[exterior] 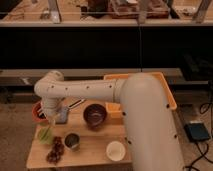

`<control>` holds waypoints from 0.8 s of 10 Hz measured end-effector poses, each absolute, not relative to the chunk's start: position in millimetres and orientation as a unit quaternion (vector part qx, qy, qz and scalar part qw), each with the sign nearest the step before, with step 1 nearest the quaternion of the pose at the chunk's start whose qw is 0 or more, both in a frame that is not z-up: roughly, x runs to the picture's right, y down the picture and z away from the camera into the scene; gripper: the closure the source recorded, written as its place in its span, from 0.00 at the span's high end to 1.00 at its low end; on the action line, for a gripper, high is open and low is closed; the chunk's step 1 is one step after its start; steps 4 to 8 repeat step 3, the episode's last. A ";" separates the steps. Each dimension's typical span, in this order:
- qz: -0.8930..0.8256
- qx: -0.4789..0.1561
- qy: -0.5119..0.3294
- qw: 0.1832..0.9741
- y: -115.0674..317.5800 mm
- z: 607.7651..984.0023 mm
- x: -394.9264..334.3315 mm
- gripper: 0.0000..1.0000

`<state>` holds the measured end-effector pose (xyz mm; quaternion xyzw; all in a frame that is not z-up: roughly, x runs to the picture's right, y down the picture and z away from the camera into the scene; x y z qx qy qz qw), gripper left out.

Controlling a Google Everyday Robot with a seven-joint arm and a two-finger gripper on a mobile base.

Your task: Place fork in plastic cup

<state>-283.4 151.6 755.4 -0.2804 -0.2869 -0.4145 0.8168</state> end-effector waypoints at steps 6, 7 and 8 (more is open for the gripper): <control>-0.420 -0.278 -0.289 0.814 151.4 751.4 -287.3 0.80; -0.420 -0.278 -0.289 0.814 151.4 751.4 -287.3 0.80; -0.420 -0.278 -0.289 0.814 151.4 751.4 -287.3 0.80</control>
